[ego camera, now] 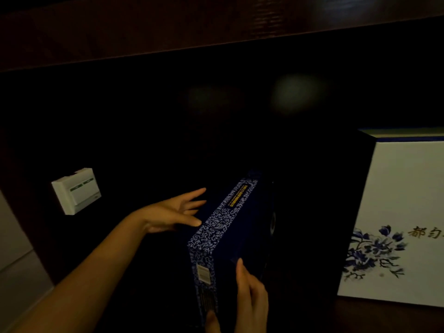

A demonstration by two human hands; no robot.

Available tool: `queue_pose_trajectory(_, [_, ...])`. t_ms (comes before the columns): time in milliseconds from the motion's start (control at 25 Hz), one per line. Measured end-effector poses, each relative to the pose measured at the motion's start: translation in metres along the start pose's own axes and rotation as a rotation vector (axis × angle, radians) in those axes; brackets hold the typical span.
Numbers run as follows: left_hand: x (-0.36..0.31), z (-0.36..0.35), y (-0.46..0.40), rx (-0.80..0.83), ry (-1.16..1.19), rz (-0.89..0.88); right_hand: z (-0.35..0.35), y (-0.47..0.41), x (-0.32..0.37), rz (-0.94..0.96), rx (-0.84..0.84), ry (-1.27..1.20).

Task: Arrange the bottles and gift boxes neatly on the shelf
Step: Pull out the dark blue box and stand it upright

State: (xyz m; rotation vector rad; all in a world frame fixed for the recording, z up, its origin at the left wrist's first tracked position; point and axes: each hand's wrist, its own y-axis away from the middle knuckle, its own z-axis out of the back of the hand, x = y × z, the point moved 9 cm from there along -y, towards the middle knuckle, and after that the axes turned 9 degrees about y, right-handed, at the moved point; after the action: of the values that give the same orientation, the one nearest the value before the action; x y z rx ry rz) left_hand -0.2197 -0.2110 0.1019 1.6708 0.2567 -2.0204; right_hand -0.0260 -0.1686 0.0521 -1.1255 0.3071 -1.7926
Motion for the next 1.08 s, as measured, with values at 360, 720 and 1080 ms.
queue_pose_trajectory(360, [0.022, -0.071, 0.083, -0.986, -0.199, -0.402, -0.026, -0.027, -0.062, -0.343, -0.017, -0.73])
queue_pose_trajectory(720, [0.036, -0.018, 0.079, -0.861, -0.116, -0.361, -0.045, -0.206, -0.186, -0.441, 0.196, -0.422])
queue_pose_trajectory(1080, [0.058, 0.003, 0.083, -0.849, 0.014, -0.361, -0.057, -0.216, -0.204, -0.35, 0.329, -0.232])
